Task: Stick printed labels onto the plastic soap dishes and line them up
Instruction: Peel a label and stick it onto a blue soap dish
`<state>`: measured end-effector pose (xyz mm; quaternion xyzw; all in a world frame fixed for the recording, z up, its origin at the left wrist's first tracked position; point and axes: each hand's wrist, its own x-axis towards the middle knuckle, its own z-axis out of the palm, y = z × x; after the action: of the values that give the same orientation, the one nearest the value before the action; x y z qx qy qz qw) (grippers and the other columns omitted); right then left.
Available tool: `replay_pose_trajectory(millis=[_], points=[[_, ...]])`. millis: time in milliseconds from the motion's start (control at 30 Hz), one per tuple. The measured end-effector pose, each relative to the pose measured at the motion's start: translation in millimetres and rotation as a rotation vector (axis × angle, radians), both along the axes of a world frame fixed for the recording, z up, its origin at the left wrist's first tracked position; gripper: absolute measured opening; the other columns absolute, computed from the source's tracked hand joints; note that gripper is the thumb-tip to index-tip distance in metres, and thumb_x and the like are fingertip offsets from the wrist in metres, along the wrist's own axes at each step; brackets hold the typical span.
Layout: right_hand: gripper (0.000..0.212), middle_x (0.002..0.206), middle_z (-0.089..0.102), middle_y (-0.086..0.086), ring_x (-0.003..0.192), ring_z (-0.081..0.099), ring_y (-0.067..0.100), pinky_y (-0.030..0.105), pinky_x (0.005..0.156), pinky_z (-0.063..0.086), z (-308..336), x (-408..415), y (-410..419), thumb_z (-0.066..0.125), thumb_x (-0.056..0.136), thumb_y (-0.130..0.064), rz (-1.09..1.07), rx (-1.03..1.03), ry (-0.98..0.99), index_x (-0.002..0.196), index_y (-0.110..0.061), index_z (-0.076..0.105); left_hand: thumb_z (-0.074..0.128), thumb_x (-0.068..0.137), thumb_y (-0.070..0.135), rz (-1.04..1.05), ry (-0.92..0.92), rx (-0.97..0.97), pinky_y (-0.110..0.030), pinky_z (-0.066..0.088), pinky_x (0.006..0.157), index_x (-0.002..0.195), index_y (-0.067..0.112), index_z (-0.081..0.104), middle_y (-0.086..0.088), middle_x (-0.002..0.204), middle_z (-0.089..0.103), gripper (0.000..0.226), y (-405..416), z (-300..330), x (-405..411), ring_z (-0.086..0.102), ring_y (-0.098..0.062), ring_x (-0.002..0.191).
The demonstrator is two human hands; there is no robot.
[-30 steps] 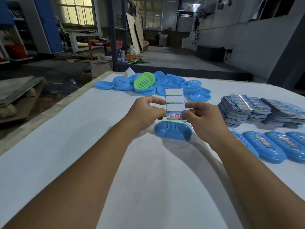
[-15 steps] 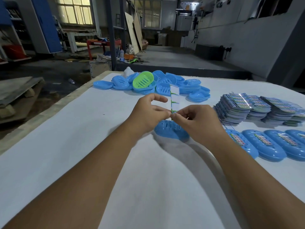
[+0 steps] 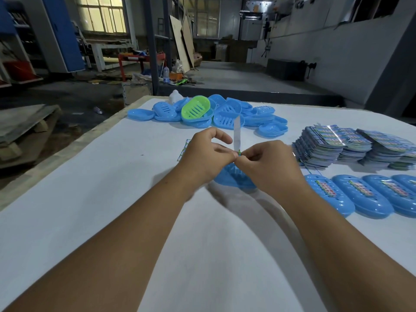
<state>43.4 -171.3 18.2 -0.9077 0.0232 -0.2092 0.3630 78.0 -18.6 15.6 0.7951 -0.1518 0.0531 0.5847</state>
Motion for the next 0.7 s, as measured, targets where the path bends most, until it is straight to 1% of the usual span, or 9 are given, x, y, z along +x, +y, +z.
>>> replay_pose_trajectory(millis=[133,233,300,367,400,467,567,633,700], points=[[0.024,0.058,0.066,0.005,0.053,0.048,0.015,0.037,0.057,0.051,1.1,1.5,2.2,0.069,0.079,-0.037,-0.008,-0.01,0.017,0.067,-0.017,0.076,0.074,0.076,0.018,0.023,-0.025,0.029,-0.045,0.058,0.087,0.088,0.028,0.062,0.009,0.074,0.076,0.02,-1.4,-0.7,0.5,0.074,-0.011,0.082],[0.031,0.072,0.068,0.019,0.058,0.044,0.015,0.044,0.064,0.055,1.0,3.3,1.4,0.067,0.079,-0.034,0.009,0.063,0.017,0.074,-0.005,0.074,0.076,0.079,0.018,0.077,-0.098,0.063,-0.044,0.06,0.082,0.086,0.028,0.061,0.008,0.074,0.076,0.019,-3.1,-0.9,-0.5,0.073,-0.01,0.077],[0.031,0.066,0.069,0.015,0.054,0.049,0.012,0.042,0.06,0.053,2.2,3.5,0.4,0.069,0.08,-0.034,0.009,0.127,0.015,0.07,-0.006,0.075,0.075,0.081,0.018,0.116,-0.157,0.08,-0.042,0.06,0.08,0.085,0.027,0.061,0.006,0.075,0.075,0.018,-4.6,-0.2,-1.8,0.072,-0.01,0.075],[0.027,0.057,0.07,0.001,0.05,0.058,0.01,0.032,0.055,0.049,3.0,2.8,0.1,0.07,0.08,-0.033,0.019,0.209,0.026,0.061,-0.014,0.076,0.075,0.083,0.019,0.139,-0.199,0.096,-0.039,0.059,0.079,0.085,0.027,0.06,0.005,0.075,0.075,0.017,-5.8,0.8,-3.4,0.071,-0.01,0.075],[0.026,0.058,0.071,-0.002,0.053,0.064,0.015,0.031,0.055,0.049,3.2,2.5,0.3,0.07,0.08,-0.032,0.03,0.247,0.035,0.06,-0.017,0.076,0.075,0.083,0.02,0.145,-0.212,0.105,-0.038,0.059,0.078,0.085,0.027,0.06,0.006,0.074,0.074,0.017,-6.3,1.0,-4.2,0.071,-0.01,0.075],[0.023,0.062,0.073,-0.002,0.07,0.071,0.03,0.033,0.056,0.051,2.7,3.3,0.3,0.069,0.08,-0.029,0.048,0.302,0.048,0.061,-0.018,0.076,0.076,0.083,0.02,0.15,-0.219,0.113,-0.037,0.059,0.077,0.086,0.027,0.06,0.006,0.075,0.074,0.017,-7.1,1.2,-5.5,0.07,-0.009,0.076],[0.024,0.065,0.074,-0.001,0.077,0.071,0.034,0.034,0.056,0.049,2.8,2.2,1.0,0.068,0.083,-0.028,0.073,0.309,0.043,0.063,-0.018,0.077,0.075,0.084,0.018,0.144,-0.222,0.121,-0.038,0.058,0.078,0.088,0.026,0.06,0.006,0.076,0.074,0.018,-7.6,0.8,-7.0,0.07,-0.01,0.078],[0.025,0.065,0.073,-0.001,0.07,0.069,0.033,0.035,0.056,0.049,3.0,1.4,1.4,0.069,0.084,-0.028,0.081,0.298,0.038,0.063,-0.018,0.077,0.075,0.084,0.017,0.15,-0.25,0.149,-0.037,0.058,0.077,0.086,0.027,0.059,0.007,0.075,0.073,0.019,-8.4,0.9,-7.9,0.069,-0.01,0.078],[0.024,0.065,0.073,0.0,0.062,0.064,0.023,0.034,0.055,0.048,3.5,0.6,0.8,0.069,0.085,-0.028,0.079,0.324,0.052,0.064,-0.018,0.077,0.075,0.084,0.017,0.158,-0.281,0.178,-0.033,0.057,0.075,0.085,0.028,0.059,0.008,0.074,0.071,0.02,-9.8,1.8,-9.1,0.067,-0.009,0.076]])
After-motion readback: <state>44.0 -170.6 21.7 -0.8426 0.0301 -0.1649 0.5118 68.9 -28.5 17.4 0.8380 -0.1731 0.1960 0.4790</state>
